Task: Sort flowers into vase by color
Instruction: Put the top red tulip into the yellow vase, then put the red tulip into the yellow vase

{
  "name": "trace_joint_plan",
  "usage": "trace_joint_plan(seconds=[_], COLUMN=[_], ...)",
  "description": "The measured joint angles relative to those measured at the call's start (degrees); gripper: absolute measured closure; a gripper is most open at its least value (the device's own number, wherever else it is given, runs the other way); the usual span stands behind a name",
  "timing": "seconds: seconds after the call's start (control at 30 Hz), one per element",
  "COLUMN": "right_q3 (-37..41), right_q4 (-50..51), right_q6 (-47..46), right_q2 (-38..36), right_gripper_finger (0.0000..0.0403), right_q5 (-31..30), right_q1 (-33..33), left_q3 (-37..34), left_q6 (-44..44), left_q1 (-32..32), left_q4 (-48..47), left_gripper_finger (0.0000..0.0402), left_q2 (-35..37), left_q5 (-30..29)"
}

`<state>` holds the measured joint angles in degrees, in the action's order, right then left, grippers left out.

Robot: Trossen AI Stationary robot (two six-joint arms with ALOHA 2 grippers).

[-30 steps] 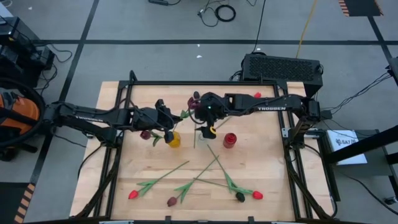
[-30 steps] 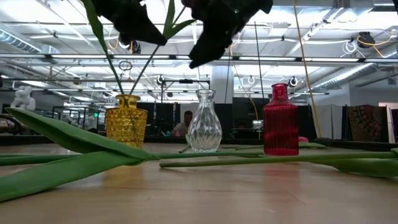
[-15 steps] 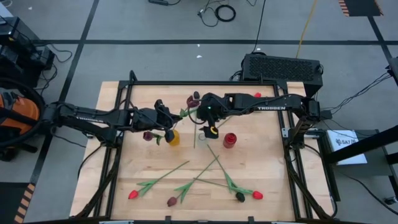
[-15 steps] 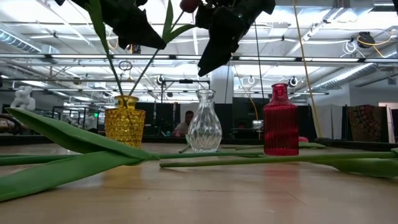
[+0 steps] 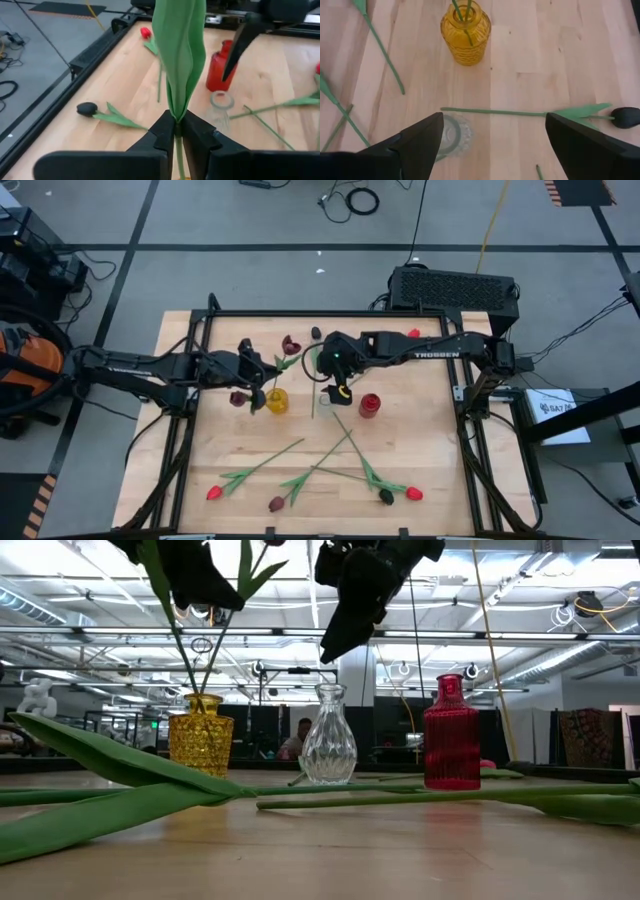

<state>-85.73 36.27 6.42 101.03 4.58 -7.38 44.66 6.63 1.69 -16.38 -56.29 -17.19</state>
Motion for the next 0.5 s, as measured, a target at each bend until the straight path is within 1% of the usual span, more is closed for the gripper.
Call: trace_joint_plan(seconds=[0.1,0.17,0.43,0.5], right_q3=[0.0,0.0,0.0,0.0], right_q4=[0.0,0.1,1.0,1.8], right_q6=[-0.2,-0.2,-0.3,-0.8], right_q2=[0.0,0.0,-0.3,-0.9], right_gripper_finger=[0.006,0.006,0.006,0.006], right_q5=[0.0,0.0,0.0,0.0], right_q1=[0.4,0.7,1.8,1.9], left_q3=[0.0,0.0,0.0,0.0], left_q6=[0.0,0.1,0.6,1.8], left_q1=[0.0,0.0,0.0,0.0], left_q4=[-1.7,-2.4,-7.5,-9.1], left_gripper_finger=[0.0359,0.0346,0.0256,0.0237], left_q2=[0.0,-0.2,-0.3,0.1], left_q5=[1.4,2.0,1.9,0.3])
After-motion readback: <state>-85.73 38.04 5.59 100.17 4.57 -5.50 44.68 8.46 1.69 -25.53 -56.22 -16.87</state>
